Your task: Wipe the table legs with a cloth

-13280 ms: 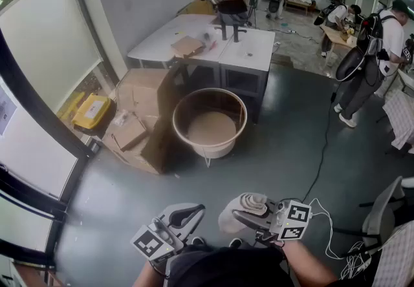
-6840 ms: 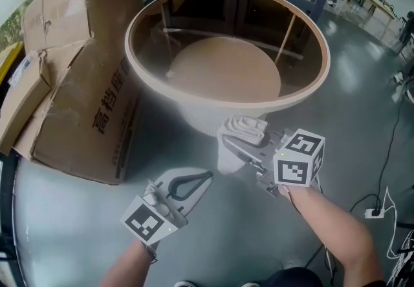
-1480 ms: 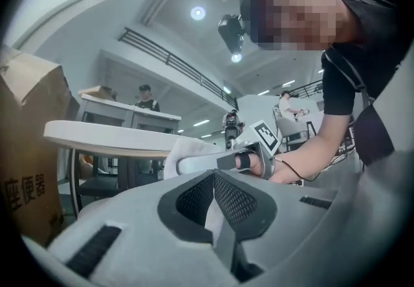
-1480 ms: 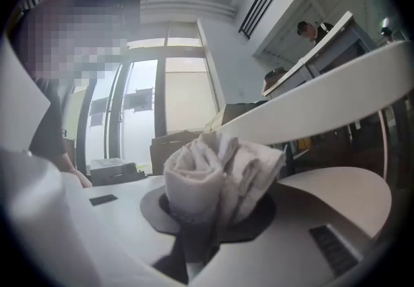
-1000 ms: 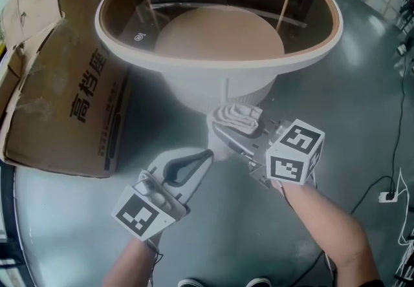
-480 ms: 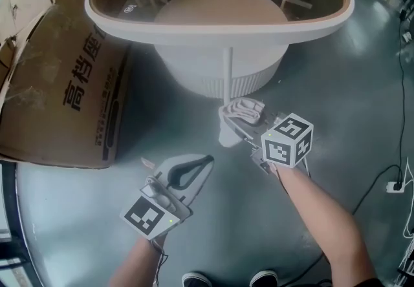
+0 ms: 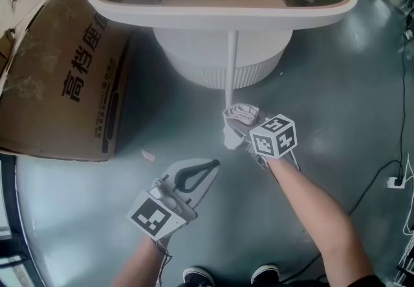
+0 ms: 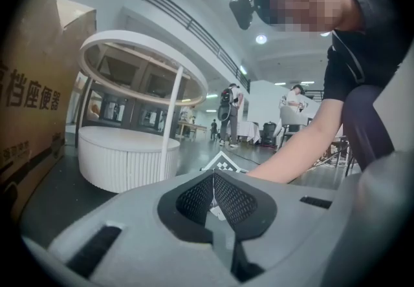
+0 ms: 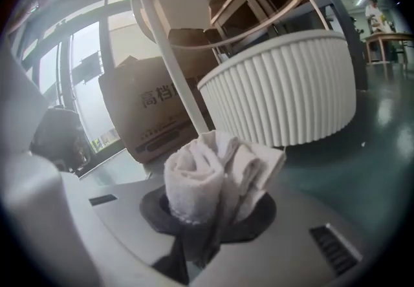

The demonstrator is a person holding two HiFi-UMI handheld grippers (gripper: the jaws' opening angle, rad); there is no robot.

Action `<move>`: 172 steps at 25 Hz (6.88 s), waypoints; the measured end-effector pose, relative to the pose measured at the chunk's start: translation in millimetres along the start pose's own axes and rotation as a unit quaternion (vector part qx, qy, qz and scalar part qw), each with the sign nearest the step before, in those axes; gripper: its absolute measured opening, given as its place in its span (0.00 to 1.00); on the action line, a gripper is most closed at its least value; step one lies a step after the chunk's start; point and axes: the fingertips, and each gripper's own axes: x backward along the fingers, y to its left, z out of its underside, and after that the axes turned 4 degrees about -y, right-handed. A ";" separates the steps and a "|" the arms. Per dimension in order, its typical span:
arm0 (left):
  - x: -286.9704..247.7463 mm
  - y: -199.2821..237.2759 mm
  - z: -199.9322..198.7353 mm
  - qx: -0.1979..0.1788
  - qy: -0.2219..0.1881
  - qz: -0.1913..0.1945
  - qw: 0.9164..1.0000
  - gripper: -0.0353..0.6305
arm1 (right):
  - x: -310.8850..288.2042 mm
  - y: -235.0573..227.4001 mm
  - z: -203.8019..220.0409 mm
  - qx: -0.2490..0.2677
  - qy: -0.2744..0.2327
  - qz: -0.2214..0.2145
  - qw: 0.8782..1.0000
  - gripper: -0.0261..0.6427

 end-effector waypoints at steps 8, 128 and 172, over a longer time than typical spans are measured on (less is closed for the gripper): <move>3.9 22.4 -34.6 0.003 -0.024 -0.017 1.000 0.06 | 60.8 81.0 -91.7 0.074 -0.081 -0.073 0.991 0.15; -33.9 -7.7 -48.5 0.008 -0.013 -0.008 1.000 0.06 | 49.7 -13.4 -55.2 0.145 -0.095 -0.030 0.984 0.16; -12.0 8.2 -15.8 0.049 -0.019 -0.020 0.998 0.06 | 42.7 33.3 -90.8 0.175 -0.215 -0.122 0.953 0.16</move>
